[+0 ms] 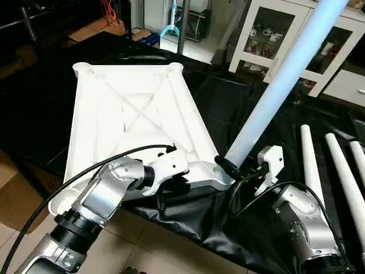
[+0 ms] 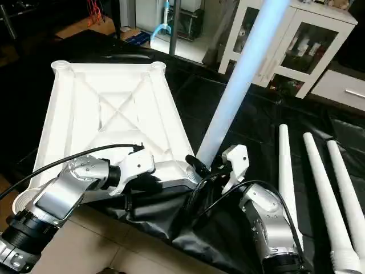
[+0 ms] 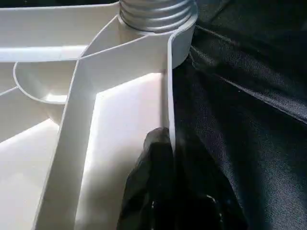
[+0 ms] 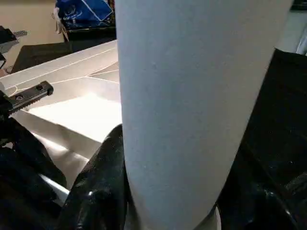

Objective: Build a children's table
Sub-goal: Pick table leg

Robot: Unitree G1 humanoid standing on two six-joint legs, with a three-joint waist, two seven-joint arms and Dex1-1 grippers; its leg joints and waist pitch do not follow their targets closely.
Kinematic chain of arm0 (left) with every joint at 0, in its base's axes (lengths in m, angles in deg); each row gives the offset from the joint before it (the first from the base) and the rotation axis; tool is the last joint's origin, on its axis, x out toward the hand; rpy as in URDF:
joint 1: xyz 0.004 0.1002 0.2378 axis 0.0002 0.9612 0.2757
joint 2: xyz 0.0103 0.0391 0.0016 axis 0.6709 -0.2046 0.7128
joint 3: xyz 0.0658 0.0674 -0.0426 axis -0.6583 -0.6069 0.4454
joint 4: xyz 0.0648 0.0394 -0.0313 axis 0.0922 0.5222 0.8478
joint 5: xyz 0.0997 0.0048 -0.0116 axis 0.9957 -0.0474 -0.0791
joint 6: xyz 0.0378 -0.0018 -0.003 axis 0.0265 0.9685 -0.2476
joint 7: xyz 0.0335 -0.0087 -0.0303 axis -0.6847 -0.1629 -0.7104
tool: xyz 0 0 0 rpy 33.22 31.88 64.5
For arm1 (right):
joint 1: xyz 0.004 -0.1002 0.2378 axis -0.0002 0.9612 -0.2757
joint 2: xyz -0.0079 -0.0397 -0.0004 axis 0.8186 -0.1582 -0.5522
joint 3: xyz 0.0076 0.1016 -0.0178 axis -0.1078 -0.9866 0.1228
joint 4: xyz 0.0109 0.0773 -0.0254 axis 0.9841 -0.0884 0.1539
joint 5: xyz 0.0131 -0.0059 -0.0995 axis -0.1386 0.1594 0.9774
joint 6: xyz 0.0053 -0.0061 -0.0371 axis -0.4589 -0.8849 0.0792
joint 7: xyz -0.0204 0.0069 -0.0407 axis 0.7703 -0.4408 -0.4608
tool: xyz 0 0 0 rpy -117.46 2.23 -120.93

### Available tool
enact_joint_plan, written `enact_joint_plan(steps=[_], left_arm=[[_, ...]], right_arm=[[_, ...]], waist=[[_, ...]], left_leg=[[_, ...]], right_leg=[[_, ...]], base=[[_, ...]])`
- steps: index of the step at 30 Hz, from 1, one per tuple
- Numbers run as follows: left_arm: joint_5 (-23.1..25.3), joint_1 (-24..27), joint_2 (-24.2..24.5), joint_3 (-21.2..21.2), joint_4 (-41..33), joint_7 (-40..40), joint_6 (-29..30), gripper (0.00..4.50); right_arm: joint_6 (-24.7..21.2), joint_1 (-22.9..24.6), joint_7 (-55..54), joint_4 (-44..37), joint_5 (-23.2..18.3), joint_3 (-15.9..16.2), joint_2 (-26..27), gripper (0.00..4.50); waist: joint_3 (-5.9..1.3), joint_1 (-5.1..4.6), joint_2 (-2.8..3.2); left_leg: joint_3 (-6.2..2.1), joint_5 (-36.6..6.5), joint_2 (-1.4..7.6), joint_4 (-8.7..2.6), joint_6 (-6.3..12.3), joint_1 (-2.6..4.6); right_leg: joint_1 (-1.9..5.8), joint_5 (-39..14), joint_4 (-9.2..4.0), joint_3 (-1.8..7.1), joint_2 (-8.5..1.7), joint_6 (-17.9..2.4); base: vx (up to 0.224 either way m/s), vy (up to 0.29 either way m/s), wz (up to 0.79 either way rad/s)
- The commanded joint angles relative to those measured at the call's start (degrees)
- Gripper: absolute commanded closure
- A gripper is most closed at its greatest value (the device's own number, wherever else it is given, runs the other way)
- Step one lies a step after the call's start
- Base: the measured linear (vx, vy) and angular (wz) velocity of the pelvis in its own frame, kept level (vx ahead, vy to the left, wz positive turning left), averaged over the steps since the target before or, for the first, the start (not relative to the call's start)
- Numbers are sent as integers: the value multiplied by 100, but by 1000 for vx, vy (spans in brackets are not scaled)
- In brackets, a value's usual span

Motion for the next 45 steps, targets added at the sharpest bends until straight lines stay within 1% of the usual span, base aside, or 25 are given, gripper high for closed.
enact_joint_plan(steps=[1, 6, 8, 10, 12, 15, 16, 18, 21, 22, 23, 25, 26, 27, 28, 29, 31, 32, 34, 35, 38, 42, 43, 44, 45], left_arm=[[-152, -117, -122, 82, -72, -120, -185, 450], [-79, -95, -172, 102, -76, -316, -49, 450], [-15, -146, -287, 140, -23, -532, 86, 450], [50, -226, -435, 194, 70, -782, 199, 450], [94, -313, -561, 215, 162, -948, 268, 450], [166, -461, -797, 293, 328, -1307, 433, 450], [258, -624, -1066, 403, 519, -1760, 659, 450], [366, -794, -1318, 531, 721, -2249, 860, 450], [402, -1055, -1672, 743, 1011, -2873, 1062, 450], [376, -1195, -1877, 877, 1144, -3179, 1093, 450], [375, -1211, -1898, 888, 1157, -3207, 1098, 450], [360, -1348, -2068, 918, 1237, -3339, 1108, 450], [348, -1361, -2087, 910, 1230, -3339, 1114, 450], [347, -1361, -2088, 909, 1230, -3339, 1115, 450], [340, -1359, -2087, 892, 1211, -3336, 1127, 450], [337, -1373, -2094, 888, 1234, -3378, 1143, 450], [338, -1363, -2073, 885, 1247, -3397, 1154, 450], [322, -1360, -2054, 885, 1279, -3440, 1166, 450], [293, -1336, -2016, 890, 1323, -3514, 1177, 450], [289, -1329, -2006, 893, 1330, -3526, 1174, 450], [276, -1320, -1982, 891, 1332, -3534, 1171, 450], [262, -1327, -1944, 869, 1347, -3525, 1163, 450], [257, -1330, -1932, 862, 1351, -3519, 1161, 450], [251, -1333, -1924, 857, 1356, -3517, 1159, 450], [247, -1334, -1922, 854, 1357, -3516, 1158, 450]], right_arm=[[-417, 371, -207, 757, 286, 51, -51, 261], [-300, 225, -877, 1058, 332, -228, 124, 261], [-206, 87, -1373, 1258, 436, -389, 196, 261], [-140, -73, -1891, 1483, 549, -535, 259, 261], [-63, -226, -2322, 1688, 637, -648, 314, 261], [3, -439, -2836, 1935, 878, -631, 334, 261], [-18, -682, -3463, 2193, 1132, -611, 355, 261], [-84, -891, -4059, 2395, 1328, -620, 370, 261], [-222, -1190, -4920, 2737, 1439, -703, 405, 261], [-225, -1355, -5448, 2953, 1434, -813, 436, 261], [-220, -1374, -5503, 2979, 1427, -830, 442, 261], [-249, -1596, -6072, 3226, 1192, -1104, 564, 261], [-207, -1640, -6164, 3254, 1170, -1147, 603, 261], [-203, -1642, -6169, 3256, 1170, -1149, 606, 261], [-94, -1683, -6304, 3270, 1210, -1174, 650, 261], [-15, -1729, -6423, 3343, 1268, -1176, 668, 261], [28, -1757, -6550, 3375, 1311, -1184, 687, 261], [85, -1807, -6596, 3442, 1303, -1165, 701, 261], [266, -1896, -6626, 3534, 1322, -1000, 695, 261], [320, -1920, -6602, 3544, 1315, -957, 700, 261], [479, -1959, -6443, 3536, 1286, -908, 733, 261], [629, -1966, -6160, 3481, 1207, -868, 772, 261], [667, -1961, -6161, 3457, 1225, -831, 771, 261], [706, -1965, -6058, 3448, 1169, -833, 785, 226], [719, -1969, -6054, 3454, 1168, -830, 785, 226]], waist=[[-164, -85, 53], [-171, -116, 65], [-184, -155, 66], [-172, -216, 67], [-198, -246, 63], [-212, -288, 78], [-235, -300, 70], [-236, -319, 62], [-279, -333, 34], [-289, -318, 27], [-301, -309, 15], [-353, -293, -3], [-373, -264, 0], [-386, -253, 3], [-393, -234, 5], [-406, -222, -10], [-416, -193, -11], [-395, -179, -12], [-373, -164, 5], [-349, -166, 10], [-332, -176, 21], [-337, -185, 21], [-345, -180, 15], [-354, -172, 11], [-361, -167, 10]], left_leg=[[-374, -2362, 593, -657, -560, 283], [-400, -2589, 589, -674, -683, 275], [-416, -2813, 592, -677, -788, 296], [-433, -2945, 576, -686, -871, 283], [-455, -3037, 575, -680, -914, 285], [-463, -2994, 570, -703, -960, 264], [-446, -2916, 566, -696, -1011, 284], [-427, -2878, 549, -677, -1006, 293], [-395, -2385, 531, -624, -847, 263], [-383, -2057, 533, -605, -707, 230], [-349, -1760, 524, -580, -541, 230], [-322, -1133, 508, -504, -233, 202], [-306, -607, 507, -454, 14, 172], [-299, -349, 510, -428, 138, 171], [-279, 19, 507, -397, 346, 173], [-258, 220, 500, -359, 497, 189], [-249, 317, 504, -337, 622, 187], [-242, 265, 514, -342, 656, 172], [-245, -81, 538, -365, 574, 190], [-249, -349, 547, -390, 464, 197], [-265, -766, 554, -433, 167, 217], [-271, -920, 539, -440, 21, 205], [-269, -862, 533, -431, 29, 202], [-265, -729, 524, -418, 74, 189], [-262, -662, 521, -410, 107, 188]], right_leg=[[-115, -1695, -467, 204, -350, -818], [-136, -1929, -479, 197, -353, -779], [-163, -2126, -488, 192, -355, -738], [-180, -2250, -507, 181, -347, -711], [-165, -2321, -510, 170, -359, -650], [-154, -2073, -504, 149, -337, -627], [-163, -1860, -483, 139, -318, -648], [-167, -1710, -490, 141, -318, -671], [-108, -1164, -464, 161, -350, -754], [-64, -812, -439, 163, -354, -791], [-46, -500, -414, 161, -341, -848], [21, 93, -337, 158, -344, -969], [70, 677, -280, 156, -356, -1068], [82, 1000, -242, 153, -346, -1125], [95, 1484, -198, 142, -331, -1232], [100, 1753, -166, 140, -315, -1323], [109, 1838, -147, 143, -320, -1388], [98, 1731, -155, 145, -322, -1393], [74, 1181, -191, 137, -318, -1380], [53, 762, -227, 133, -299, -1340], [18, 161, -273, 128, -275, -1190], [10, 78, -283, 129, -281, -1083], [17, 179, -273, 134, -283, -1079], [29, 366, -253, 136, -285, -1094], [35, 467, -240, 134, -285, -1106]], base=[[0, 0, 0], [0, 0, 0], [0, 0, 0], [0, 0, 0], [0, 0, 0], [0, 0, 0], [0, 0, 0], [0, 0, 0], [0, 0, 0], [0, 0, 0], [0, 0, 0], [32, -17, -1], [51, -38, -3], [0, 0, 0], [51, -38, -2], [0, 0, 0], [0, 0, 0], [0, 0, 0], [0, 0, 0], [0, 0, 0], [0, 0, 0], [0, 0, 0], [0, 0, 0], [0, 0, 0], [0, 0, 0]])
